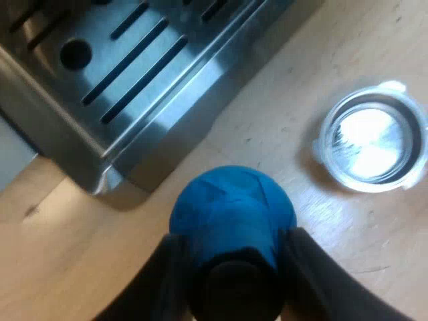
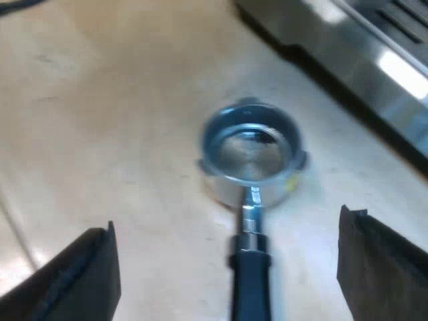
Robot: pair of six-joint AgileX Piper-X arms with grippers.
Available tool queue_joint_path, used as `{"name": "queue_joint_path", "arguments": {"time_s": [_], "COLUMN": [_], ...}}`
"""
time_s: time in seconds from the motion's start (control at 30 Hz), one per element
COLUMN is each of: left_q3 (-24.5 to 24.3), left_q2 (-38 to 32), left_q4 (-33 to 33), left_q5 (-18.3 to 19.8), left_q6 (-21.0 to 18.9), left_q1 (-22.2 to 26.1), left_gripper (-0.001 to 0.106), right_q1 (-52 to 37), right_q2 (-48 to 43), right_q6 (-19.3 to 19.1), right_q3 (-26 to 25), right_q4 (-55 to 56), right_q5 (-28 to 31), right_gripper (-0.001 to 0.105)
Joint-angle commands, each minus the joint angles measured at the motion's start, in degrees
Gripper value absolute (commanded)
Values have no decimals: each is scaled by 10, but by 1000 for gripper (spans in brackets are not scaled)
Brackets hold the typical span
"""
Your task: Grind coffee beans and then tamp
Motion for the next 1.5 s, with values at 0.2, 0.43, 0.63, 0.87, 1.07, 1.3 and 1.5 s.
{"name": "queue_joint_path", "arguments": {"time_s": [0.2,0.43,0.63,0.87,1.07,1.3,1.5], "left_q3": [-5,-5,-5,-5,-5,-5,-5], "left_q2": [9,36,75,142,173,180,184], "left_q4": [-43,-58,-86,-99,-113,-117,-122], "left_q5": [70,108,90,72,64,72,80], "left_q6": [-1,-1,-6,-6,-6,-6,-6], "left_q1": [-3,-32,-99,-119,-119,-119,-119], "left_gripper": [0,0,0,0,0,0,0], "right_q1": [-1,-1,-1,-1,-1,-1,-1], "right_q2": [-5,-6,-6,-6,-6,-6,-6], "right_q6": [-7,-7,-7,-7,-7,-7,-7], "right_q3": [74,104,104,104,104,104,104], "right_q4": [-121,-149,-173,-184,-184,-184,-184], "right_q5": [3,3,3,3,3,3,3], "right_gripper": [70,70,70,70,70,70,70]}}
